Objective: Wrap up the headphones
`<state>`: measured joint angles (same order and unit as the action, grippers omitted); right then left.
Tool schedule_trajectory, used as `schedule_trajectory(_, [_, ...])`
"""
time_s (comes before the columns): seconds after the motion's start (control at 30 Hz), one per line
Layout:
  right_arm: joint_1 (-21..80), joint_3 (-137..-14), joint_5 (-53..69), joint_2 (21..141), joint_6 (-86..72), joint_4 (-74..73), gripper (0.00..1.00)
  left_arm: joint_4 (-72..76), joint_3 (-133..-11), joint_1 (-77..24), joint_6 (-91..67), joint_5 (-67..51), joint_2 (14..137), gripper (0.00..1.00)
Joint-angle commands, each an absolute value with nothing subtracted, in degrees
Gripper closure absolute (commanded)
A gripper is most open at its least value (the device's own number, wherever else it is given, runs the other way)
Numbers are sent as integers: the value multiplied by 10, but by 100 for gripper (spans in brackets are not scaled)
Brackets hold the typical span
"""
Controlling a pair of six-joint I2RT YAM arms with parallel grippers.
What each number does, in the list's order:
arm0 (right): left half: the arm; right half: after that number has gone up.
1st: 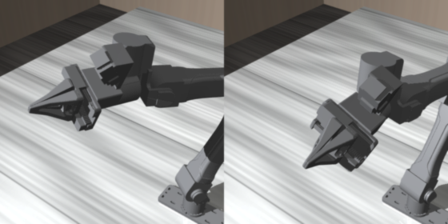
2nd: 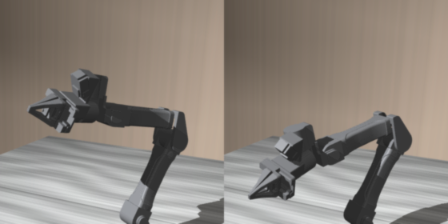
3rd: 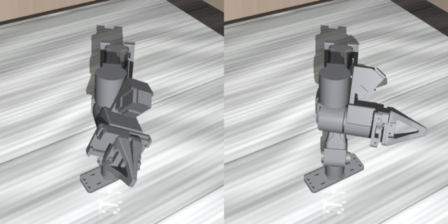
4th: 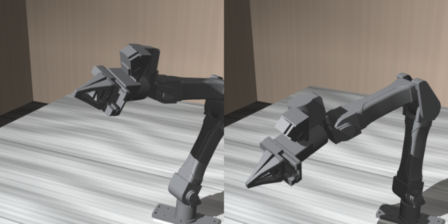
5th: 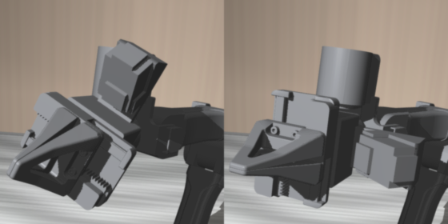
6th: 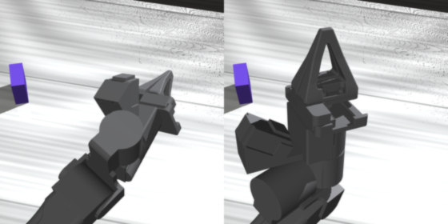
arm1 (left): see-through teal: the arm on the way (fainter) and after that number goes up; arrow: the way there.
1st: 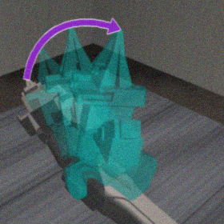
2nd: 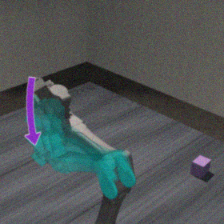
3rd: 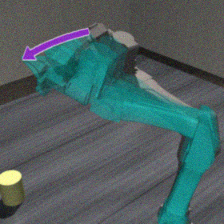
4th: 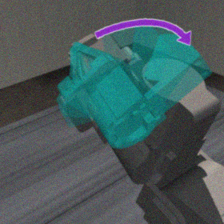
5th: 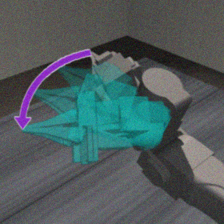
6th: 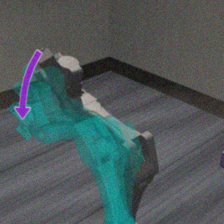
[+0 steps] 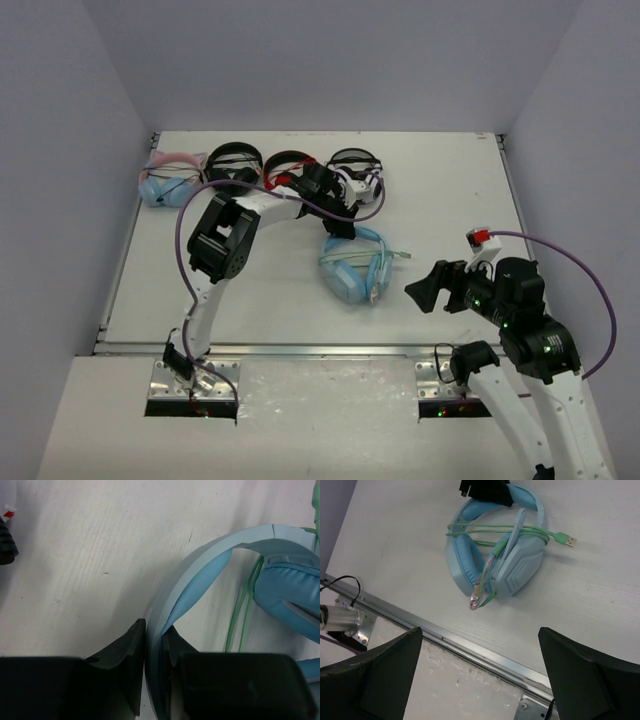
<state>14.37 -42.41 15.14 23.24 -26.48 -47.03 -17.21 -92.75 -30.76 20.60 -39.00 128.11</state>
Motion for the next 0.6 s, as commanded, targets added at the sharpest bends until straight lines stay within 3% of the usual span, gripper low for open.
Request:
schedule_trajectory(0.0, [142,-418,168,220,-269,-468,1,-188,-955,-314,207,-444,1288,89])
schedule_trajectory(0.1, [142,-419,171,217,-264,-474,1,-168,-940,-313,197,-428,1283,85])
schedule_trajectory(0.13, [142,-419,175,218,-259,-476,1,-162,-937,-314,195,-427,1277,75])
schedule_trajectory(0.23, [142,-420,180,219,-258,-476,1,-150,-928,-313,195,-414,1251,66])
schedule_trajectory(0.47, [142,-417,183,221,-258,-468,1,-107,-891,-329,160,-343,1166,53])
schedule_trajectory(0.5, [142,-417,185,222,-259,-466,1,-103,-892,-332,156,-328,1159,1])
schedule_trajectory(0.57, [142,-418,187,223,-259,-462,1,-104,-903,-340,147,-313,1147,0])
